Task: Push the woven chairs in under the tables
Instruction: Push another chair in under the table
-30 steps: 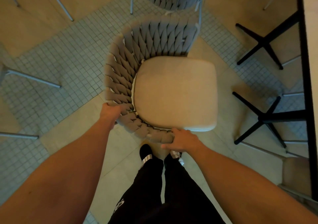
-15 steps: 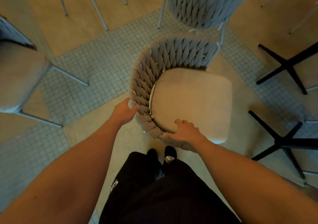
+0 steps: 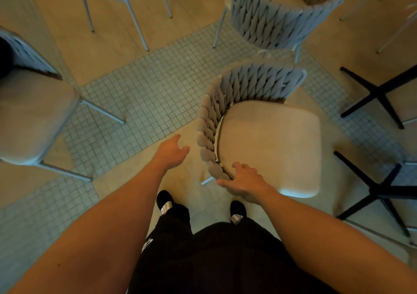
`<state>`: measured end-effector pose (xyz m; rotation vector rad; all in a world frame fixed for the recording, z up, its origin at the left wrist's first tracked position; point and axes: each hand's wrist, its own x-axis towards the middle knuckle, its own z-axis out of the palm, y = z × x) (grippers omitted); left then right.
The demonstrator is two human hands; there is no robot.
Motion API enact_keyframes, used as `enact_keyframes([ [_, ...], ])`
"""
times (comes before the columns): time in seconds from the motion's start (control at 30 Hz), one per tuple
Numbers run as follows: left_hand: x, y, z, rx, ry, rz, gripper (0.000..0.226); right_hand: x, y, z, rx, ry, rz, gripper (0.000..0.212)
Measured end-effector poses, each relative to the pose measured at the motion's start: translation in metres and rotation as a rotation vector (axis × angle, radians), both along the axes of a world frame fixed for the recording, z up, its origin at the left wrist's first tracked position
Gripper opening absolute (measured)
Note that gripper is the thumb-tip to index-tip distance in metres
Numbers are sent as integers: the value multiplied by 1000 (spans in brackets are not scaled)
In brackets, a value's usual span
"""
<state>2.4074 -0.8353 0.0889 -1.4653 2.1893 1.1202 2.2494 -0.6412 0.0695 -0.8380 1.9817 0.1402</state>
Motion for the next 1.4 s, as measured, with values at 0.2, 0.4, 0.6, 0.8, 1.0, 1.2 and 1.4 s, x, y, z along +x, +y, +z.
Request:
enact_keyframes([
  [0.2,15,-55,1,32,12,-138,68,34,-41,-6,21,2,-127,104],
  [0.4,22,-105,9,44,14,-275,69,62,-84,-6,15,12,-279,109],
  [0.6,14,-145,13,55,4,-368,68,74,-105,-6,20,10,-397,107],
  [0.8,-20,-178,15,54,18,-495,65,68,-123,-18,28,-11,-519,111],
  [1.0,-77,-211,8,24,-10,-718,77,46,-143,-29,39,-8,-678,109],
  [1.2,-129,-230,-6,-84,-89,-1012,92,42,-162,-32,25,-38,-866,106],
  [1.4,-177,-242,-15,-300,-72,-1354,102,32,-176,-28,25,-2,-983,100],
])
